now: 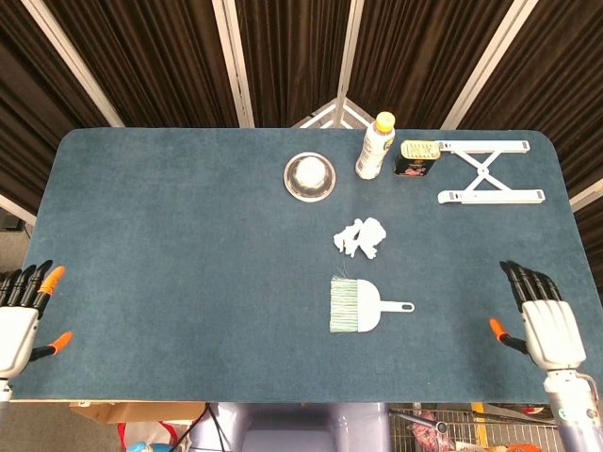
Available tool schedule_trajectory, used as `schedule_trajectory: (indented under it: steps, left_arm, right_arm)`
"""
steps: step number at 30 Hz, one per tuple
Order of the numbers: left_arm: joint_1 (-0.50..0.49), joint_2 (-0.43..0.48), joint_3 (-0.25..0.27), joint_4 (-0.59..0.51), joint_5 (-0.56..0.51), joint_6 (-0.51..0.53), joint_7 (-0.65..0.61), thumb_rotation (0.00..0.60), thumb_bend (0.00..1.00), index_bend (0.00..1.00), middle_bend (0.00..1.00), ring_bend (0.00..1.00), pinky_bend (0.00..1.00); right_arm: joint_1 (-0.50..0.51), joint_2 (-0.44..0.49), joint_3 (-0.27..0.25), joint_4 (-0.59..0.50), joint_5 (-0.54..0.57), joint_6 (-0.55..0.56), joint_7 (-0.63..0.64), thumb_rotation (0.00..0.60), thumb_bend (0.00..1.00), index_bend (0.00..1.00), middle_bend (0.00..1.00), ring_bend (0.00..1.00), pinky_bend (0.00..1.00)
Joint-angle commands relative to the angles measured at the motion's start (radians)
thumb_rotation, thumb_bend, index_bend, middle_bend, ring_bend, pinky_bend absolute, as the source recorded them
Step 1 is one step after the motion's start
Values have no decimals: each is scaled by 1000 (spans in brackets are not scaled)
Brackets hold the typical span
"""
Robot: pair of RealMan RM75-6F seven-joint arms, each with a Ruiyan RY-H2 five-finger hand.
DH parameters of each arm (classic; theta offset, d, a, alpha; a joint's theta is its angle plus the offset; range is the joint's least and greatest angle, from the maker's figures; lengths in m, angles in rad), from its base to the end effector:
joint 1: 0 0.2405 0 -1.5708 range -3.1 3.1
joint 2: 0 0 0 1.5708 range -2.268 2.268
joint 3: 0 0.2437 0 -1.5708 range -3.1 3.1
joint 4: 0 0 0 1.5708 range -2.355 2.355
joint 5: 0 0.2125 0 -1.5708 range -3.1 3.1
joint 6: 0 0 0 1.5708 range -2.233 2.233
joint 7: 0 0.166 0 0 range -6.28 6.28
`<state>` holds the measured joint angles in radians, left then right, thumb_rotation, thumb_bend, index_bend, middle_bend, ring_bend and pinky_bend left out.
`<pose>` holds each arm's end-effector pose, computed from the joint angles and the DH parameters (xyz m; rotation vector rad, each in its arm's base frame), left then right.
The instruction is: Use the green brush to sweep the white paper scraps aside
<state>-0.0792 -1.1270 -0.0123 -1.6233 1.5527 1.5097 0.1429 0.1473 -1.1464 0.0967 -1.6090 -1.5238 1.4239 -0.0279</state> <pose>-0.2926 0.1921 0.1423 -1.4724 -0.7969 -0.8290 -0.2808 -0.2298 0.1398 1.4516 -0.8628 0.9582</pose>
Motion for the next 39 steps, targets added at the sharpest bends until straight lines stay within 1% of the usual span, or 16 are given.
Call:
schedule_trajectory:
  steps: [1, 4, 7, 13, 19, 23, 27, 31, 39]
  left_arm:
    - [-1, -1, -2, 1, 1, 1, 0, 600, 0, 0, 0, 0, 15]
    - [-2, -3, -3, 3, 1, 1, 1, 600, 0, 0, 0, 0, 15]
    - [-2, -4, -3, 4, 2, 2, -1, 600, 0, 0, 0, 0, 15]
    - [-2, -2, -1, 9, 3, 0, -10, 600, 0, 0, 0, 0, 15]
    - [-1, 1, 1, 8, 5, -1, -16, 600, 0, 0, 0, 0, 15]
    - [-1, 2, 1, 9, 4, 0, -19, 600, 0, 0, 0, 0, 15]
    - [-1, 2, 1, 10, 3, -1, -22, 600, 0, 0, 0, 0, 15]
    - [-1, 2, 2, 9, 5, -1, -22, 600, 0, 0, 0, 0, 15]
    - [-4, 4, 4, 1, -3, -15, -13, 600, 0, 0, 0, 0, 15]
  right_arm:
    - [52, -24, 30, 14, 12, -56, -18, 600, 294, 178, 829, 885, 850]
    - [97, -40, 45, 2, 42, -125, -61, 600, 294, 273, 915, 961, 911]
    - [135, -62, 57, -4, 91, -193, -100, 600, 294, 310, 946, 990, 934]
    - [186, -114, 50, -5, 150, -286, -194, 600, 294, 410, 971, 1000, 952]
    - [226, -177, 37, -13, 198, -339, -308, 600, 294, 414, 972, 1000, 953]
    - [242, -215, 35, -15, 241, -354, -356, 600, 294, 429, 972, 1000, 953]
    - [246, -247, 25, -11, 266, -356, -387, 600, 294, 469, 973, 1000, 953]
    - [253, -279, 16, 7, 285, -357, -410, 600, 294, 469, 973, 1000, 953]
    - [271, -323, 15, 25, 311, -367, -425, 600, 294, 469, 973, 1000, 953]
